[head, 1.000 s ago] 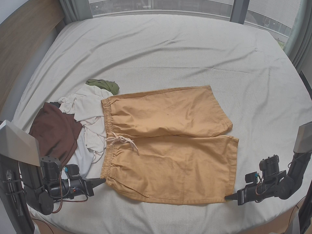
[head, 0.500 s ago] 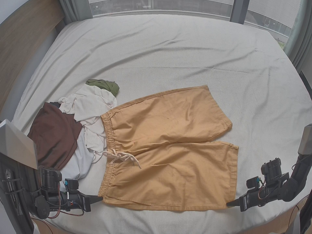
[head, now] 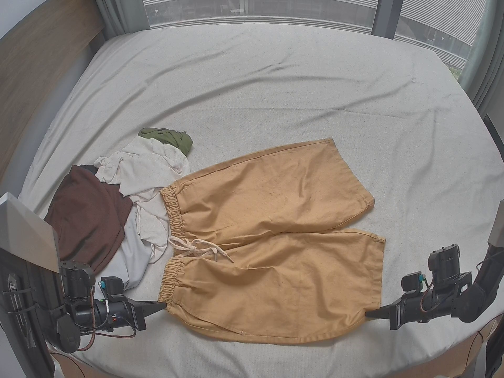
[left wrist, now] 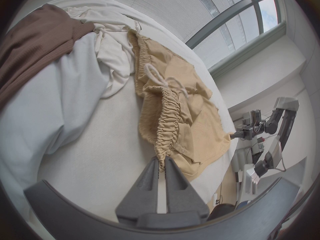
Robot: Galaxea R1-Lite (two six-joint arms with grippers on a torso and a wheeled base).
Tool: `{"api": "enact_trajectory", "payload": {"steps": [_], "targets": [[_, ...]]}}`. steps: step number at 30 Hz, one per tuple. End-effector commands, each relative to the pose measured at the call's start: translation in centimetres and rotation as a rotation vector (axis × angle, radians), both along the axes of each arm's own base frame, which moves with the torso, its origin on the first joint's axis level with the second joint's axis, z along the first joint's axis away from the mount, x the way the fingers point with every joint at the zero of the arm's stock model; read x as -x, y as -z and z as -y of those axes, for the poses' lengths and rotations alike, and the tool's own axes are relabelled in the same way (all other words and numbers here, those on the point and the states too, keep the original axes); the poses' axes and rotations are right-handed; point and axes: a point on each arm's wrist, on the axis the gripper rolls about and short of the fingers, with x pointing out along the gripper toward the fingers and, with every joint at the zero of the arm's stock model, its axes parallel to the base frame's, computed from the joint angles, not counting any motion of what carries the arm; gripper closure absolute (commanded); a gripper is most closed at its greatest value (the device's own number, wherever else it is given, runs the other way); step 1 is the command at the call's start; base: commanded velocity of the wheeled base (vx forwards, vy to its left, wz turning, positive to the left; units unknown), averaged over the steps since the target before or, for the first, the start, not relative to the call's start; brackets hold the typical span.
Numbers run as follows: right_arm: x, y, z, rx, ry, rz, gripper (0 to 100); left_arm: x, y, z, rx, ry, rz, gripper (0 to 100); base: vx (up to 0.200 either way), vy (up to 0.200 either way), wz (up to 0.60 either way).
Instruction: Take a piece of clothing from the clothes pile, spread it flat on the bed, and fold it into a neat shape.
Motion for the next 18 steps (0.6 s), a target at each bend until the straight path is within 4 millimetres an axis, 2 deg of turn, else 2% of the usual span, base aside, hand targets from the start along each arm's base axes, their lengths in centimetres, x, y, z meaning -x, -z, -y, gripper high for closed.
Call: {"api": "enact_trajectory", "payload": {"steps": [1, 6, 17, 18], "targets": [[-0.7, -3.3, -0.1, -0.061, 0.009, 0.157, 100, -1.1, -2.9, 1.6, 0.081, 0.025, 0.110, 100, 0.000, 0.000, 0.00], [-1.4, -5.4, -0.3, -0.111, 0.038, 0.226, 100, -1.7, -4.9, 2.2, 0.159, 0.010, 0.151, 100, 0.000, 0.000, 0.00], [-3.3, -7.8, -0.5, -0.182, 0.083, 0.292, 100, -3.0, -6.6, 2.4, 0.199, -0.004, 0.228, 100, 0.000, 0.000, 0.00], [-3.5, -8.2, -0.5, -0.195, 0.091, 0.302, 100, -3.3, -7.3, 2.5, 0.223, -0.010, 0.243, 100, 0.000, 0.000, 0.00]]}}
